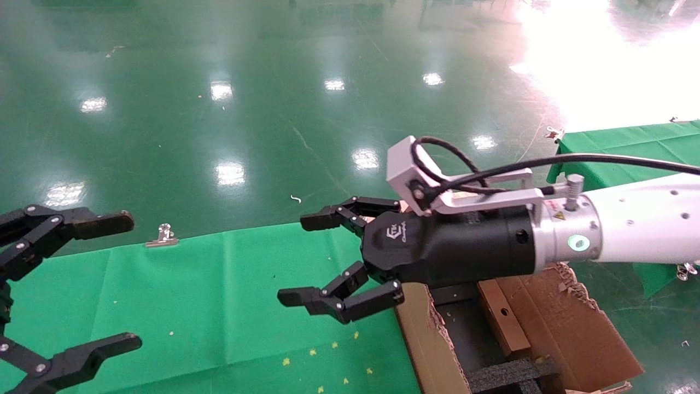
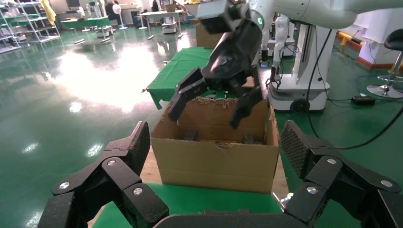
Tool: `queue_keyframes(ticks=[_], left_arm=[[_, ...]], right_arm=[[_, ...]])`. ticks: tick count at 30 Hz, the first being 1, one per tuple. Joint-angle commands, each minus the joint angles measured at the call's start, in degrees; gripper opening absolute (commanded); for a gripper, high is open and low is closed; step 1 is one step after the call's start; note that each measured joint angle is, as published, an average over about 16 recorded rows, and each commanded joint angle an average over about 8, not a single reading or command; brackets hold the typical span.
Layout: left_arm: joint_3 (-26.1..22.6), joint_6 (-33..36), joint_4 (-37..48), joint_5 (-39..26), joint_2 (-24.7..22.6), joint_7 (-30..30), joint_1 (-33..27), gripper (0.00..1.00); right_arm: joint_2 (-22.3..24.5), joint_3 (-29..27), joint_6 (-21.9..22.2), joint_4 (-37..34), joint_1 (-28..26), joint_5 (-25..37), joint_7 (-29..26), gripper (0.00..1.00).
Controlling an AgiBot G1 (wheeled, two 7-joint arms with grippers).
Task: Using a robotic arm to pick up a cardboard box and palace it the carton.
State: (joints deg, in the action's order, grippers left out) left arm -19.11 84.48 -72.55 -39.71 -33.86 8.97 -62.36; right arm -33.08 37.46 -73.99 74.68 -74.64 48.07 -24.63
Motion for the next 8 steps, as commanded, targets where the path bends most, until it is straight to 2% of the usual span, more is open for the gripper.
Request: queue_keyframes(ticks=[1,5,8], left_arm=[[0.0,0.0,0.0,0.0,0.0,0.0,0.0,1.00],[0.0,0.0,0.0,0.0,0.0,0.0,0.0,1.00],[0.0,0.0,0.0,0.0,0.0,0.0,0.0,1.00]], right_arm=[[-0.3,-3.2,-1.7,-0.2,2.0,-0.9,2.1,1.00],[-0.9,-9.6,-5.2,-0.5,5.9,-2.8,6.2,1.00],[-1.1,-12.0,-6.6,-0.6,7.3,-3.5,7.8,1.00]])
